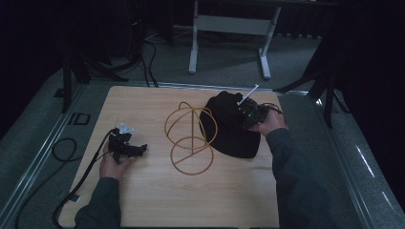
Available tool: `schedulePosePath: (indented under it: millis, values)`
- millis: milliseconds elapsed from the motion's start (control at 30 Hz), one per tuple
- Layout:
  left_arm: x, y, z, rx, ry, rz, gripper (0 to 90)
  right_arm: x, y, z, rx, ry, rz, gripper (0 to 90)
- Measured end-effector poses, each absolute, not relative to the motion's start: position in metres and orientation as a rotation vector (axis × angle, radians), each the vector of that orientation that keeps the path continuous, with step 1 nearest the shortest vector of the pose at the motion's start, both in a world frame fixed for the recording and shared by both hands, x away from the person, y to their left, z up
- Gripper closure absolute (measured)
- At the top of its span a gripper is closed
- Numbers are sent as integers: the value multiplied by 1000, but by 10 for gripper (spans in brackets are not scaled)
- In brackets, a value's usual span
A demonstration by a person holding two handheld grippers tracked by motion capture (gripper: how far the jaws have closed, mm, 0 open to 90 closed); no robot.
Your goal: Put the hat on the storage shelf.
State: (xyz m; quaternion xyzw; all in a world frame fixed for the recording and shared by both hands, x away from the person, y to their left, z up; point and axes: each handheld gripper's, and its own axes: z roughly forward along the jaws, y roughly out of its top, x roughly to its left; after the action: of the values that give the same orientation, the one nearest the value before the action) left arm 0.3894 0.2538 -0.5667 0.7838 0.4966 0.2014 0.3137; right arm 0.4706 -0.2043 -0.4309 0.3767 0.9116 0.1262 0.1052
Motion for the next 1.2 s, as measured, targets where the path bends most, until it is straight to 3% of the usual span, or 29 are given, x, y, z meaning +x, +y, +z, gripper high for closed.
schedulePosePath:
  millis: [567,967,1200]
  values:
    - [389,254,-567,2067,1309,531,20,506,-197,-439,1260,2798,212,518]
    - [389,254,-567,2069,1308,531,20,515,-189,-443,1263,2865,135,631]
    - [389,254,-567,2067,1309,531,20,515,-183,-448,1243,2894,50,825]
